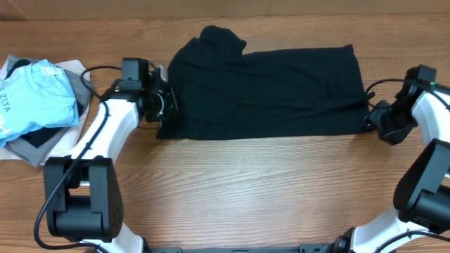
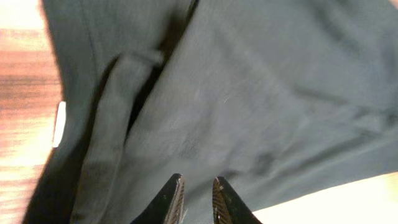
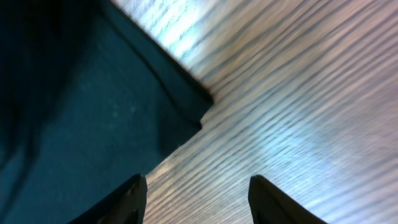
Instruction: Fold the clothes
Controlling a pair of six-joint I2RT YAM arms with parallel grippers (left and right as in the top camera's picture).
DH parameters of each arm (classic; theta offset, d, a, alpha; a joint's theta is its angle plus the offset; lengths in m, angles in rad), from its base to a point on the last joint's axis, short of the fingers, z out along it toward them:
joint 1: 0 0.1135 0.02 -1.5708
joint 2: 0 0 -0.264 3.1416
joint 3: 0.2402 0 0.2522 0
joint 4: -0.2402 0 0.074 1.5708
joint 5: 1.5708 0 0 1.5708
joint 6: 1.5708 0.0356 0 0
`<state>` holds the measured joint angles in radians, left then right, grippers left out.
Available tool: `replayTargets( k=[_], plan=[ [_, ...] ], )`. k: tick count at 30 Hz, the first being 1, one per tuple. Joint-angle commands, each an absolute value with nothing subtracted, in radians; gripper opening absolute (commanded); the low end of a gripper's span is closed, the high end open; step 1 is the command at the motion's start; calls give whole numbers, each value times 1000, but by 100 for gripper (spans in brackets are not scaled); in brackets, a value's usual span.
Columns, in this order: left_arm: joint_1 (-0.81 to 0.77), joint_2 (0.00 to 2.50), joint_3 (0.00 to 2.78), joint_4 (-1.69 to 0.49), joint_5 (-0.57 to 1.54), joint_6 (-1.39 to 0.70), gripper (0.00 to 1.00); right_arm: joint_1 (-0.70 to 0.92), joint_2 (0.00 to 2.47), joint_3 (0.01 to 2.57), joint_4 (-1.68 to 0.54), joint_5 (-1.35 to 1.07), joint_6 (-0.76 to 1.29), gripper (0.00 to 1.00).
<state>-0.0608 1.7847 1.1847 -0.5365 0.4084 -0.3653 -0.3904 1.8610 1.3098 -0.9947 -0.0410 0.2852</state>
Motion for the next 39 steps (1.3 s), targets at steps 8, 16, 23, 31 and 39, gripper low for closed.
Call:
replayTargets(
  k=[8, 16, 23, 31, 39],
  plan=[
    [-118, 1901, 1193, -546, 229, -307, 20, -366, 1863, 1136, -722, -137, 296, 57],
    [-117, 1974, 1193, -603, 170, -322, 16, -368, 1863, 1136, -792, -112, 297, 4],
    [-79, 1974, 1193, -921, 75, -375, 4, -394, 1863, 1136, -1105, 56, 400, 4],
    [64, 1902, 1193, -1085, 76, -366, 4, -409, 1815, 1136, -1252, 70, 443, 4],
    [58, 1727, 1193, -1075, 106, -339, 4, -409, 1660, 1136, -1239, 70, 461, 19]
  ],
)
